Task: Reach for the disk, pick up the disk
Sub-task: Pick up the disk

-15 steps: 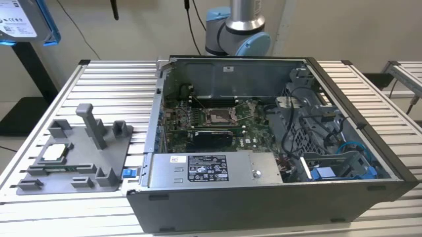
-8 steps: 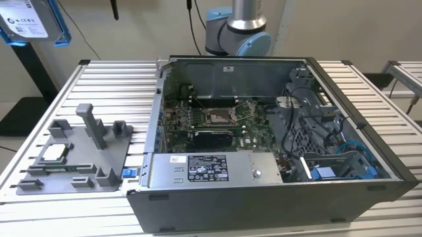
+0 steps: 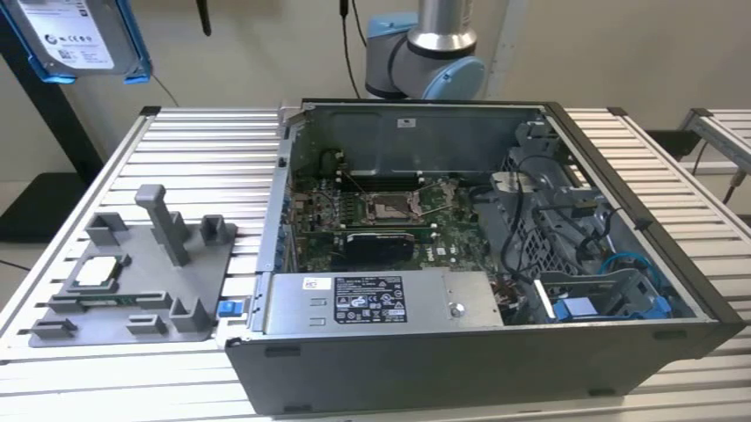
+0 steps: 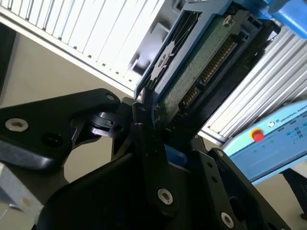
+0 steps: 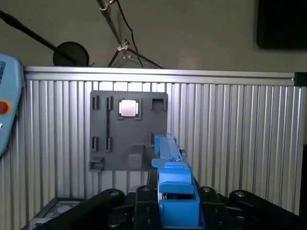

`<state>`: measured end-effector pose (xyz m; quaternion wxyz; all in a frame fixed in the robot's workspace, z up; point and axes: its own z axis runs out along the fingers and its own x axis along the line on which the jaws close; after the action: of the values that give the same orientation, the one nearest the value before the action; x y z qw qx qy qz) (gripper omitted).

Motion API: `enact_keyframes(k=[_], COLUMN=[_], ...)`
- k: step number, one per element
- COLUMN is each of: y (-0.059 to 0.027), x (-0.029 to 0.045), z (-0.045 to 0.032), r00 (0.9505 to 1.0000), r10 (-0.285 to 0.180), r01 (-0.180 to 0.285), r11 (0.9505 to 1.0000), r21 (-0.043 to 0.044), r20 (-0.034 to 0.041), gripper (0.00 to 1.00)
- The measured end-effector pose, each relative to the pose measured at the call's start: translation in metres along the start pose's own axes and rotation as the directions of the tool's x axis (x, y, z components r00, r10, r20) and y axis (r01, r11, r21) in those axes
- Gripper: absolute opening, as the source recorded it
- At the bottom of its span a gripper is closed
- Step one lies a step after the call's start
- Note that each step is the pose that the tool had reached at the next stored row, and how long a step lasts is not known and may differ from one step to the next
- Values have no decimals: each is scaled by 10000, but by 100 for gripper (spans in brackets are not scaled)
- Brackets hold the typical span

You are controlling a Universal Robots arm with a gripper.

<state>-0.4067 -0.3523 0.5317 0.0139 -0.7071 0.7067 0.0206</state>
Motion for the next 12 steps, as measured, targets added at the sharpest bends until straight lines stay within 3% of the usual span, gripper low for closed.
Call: enact_keyframes(k=[8, 12], y=[-283, -354], x=[0, 0], z=[6, 6], r00=[10000, 10000], r10=[0, -1], r01=[0, 1], r11=[10000, 10000], r21=[1, 0], r20=[0, 0], gripper=[0, 0])
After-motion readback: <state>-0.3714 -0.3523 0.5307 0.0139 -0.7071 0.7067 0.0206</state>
